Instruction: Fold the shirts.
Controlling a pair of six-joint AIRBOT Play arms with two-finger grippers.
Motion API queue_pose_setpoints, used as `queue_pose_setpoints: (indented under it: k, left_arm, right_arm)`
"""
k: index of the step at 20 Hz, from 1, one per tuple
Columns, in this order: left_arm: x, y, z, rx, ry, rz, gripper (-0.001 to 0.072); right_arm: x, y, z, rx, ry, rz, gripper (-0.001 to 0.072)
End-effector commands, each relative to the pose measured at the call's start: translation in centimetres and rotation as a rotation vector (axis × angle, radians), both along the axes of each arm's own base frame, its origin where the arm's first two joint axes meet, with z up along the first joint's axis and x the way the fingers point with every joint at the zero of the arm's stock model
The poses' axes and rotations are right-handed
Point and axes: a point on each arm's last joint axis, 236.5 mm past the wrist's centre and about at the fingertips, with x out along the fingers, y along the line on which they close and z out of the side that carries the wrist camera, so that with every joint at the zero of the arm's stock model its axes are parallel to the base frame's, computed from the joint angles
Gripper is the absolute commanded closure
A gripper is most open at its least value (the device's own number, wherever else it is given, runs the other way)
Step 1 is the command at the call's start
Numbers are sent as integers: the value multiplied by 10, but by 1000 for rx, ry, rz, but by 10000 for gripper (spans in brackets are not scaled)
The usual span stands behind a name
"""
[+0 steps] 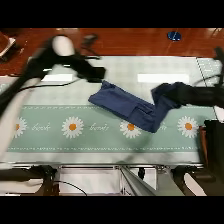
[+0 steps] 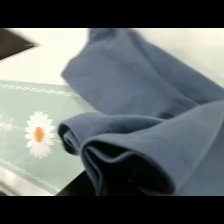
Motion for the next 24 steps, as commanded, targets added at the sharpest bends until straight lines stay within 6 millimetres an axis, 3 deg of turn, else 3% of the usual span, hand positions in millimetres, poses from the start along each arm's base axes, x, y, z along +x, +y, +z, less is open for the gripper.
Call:
queue_pose_setpoints:
  k: [1, 3, 6, 9, 10, 11, 12, 14, 16, 18, 21, 23, 24]
  left_arm:
    - [-39, 94, 24, 19, -177, 189, 689]
    - [-86, 107, 8, 8, -196, 207, 689]
    - [-147, 106, -30, -80, -114, 269, 689]
    - [-173, 98, -56, -191, -53, 348, 689]
    - [-176, 94, -62, -222, -34, 365, 689]
    - [-178, 92, -67, -238, -19, 378, 689]
    - [-178, 92, -71, -242, -12, 386, 689]
    - [-177, 93, -72, -240, -11, 389, 689]
    - [-176, 93, -72, -243, -17, 393, 689]
    - [-176, 93, -72, -243, -16, 392, 689]
    - [-176, 91, -71, -253, -12, 394, 689]
    - [-175, 91, -70, -257, -15, 397, 689]
    - [-174, 91, -69, -257, -17, 398, 689]
  right_arm:
    - [45, 69, -24, 26, 14, 84, 696]
    - [72, 111, -45, 19, 42, 143, 696]
    - [101, 171, -75, 33, 95, 230, 695]
    - [122, 215, -104, 47, 128, 268, 694]
    - [126, 223, -114, 51, 141, 271, 583]
    - [127, 229, -124, 55, 164, 282, 339]
    - [129, 229, -132, 45, 175, 292, 302]
    - [134, 211, -129, 45, 201, 279, 302]
    - [131, 171, -109, 29, 234, 295, 302]
    - [124, 108, -83, -73, 228, 298, 302]
    - [103, -12, -46, -367, 167, 176, 302]
    - [77, -72, -38, -438, 117, -4, 302]
    - [63, -91, -44, -423, 93, -110, 302]
